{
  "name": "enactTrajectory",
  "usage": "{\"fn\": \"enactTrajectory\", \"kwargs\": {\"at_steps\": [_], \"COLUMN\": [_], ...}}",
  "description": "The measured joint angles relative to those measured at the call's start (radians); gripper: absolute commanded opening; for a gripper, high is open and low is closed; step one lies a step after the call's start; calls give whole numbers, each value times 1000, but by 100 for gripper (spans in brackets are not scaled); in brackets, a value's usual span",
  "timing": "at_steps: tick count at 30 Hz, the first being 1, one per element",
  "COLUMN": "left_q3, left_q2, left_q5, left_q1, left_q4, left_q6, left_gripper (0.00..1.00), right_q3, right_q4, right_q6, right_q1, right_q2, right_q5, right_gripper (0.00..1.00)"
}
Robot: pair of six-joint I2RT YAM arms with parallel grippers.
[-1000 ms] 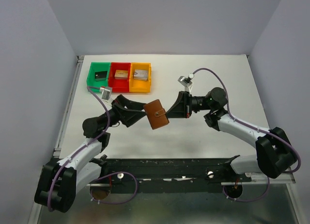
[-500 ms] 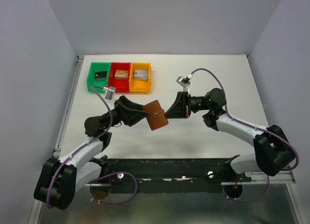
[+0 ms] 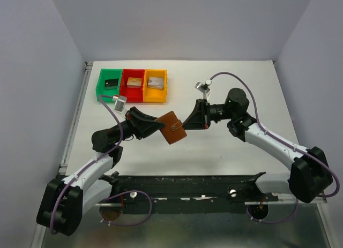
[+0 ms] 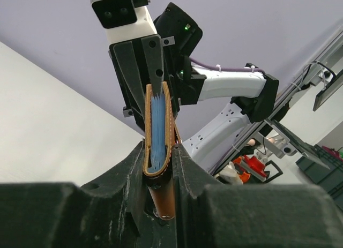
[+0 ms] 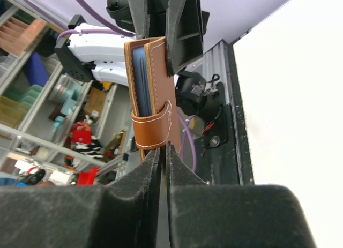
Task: Take the credit cards out of the card holder
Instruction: Open the card holder.
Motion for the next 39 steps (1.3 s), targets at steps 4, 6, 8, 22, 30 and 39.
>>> {"fn": "enactTrajectory", "kwargs": {"at_steps": [4,6,8,22,30,39], "left_q3": [14,23,37,303,493,583], "left_q2": [-23,-46,-75,-267,-166,-101], "left_q5": [6,8,12,-197,-512,-838], "left_q1": [0,0,-1,-13,-134,-316], "left_q4": [-29,-61,-116,-953,-1419,-1663], "left_q6": [17,35,64,416,481,383], "left_gripper": [19,16,12,0,0,0], "right_q3": [68,100,124,409,551,576], "right_q4": [-260,-382,-493,-1081,-1239,-1300], "right_q6": [-153,-230,-284,-550,-607,-596], "right_q1": [0,-1,0,172,359,471], "right_q2": [-46,-65,-85,-200,-131,-15], "right_q5": [54,101,147,742,1227,1577], "right_gripper": [62,70,74,74,73,70]}}
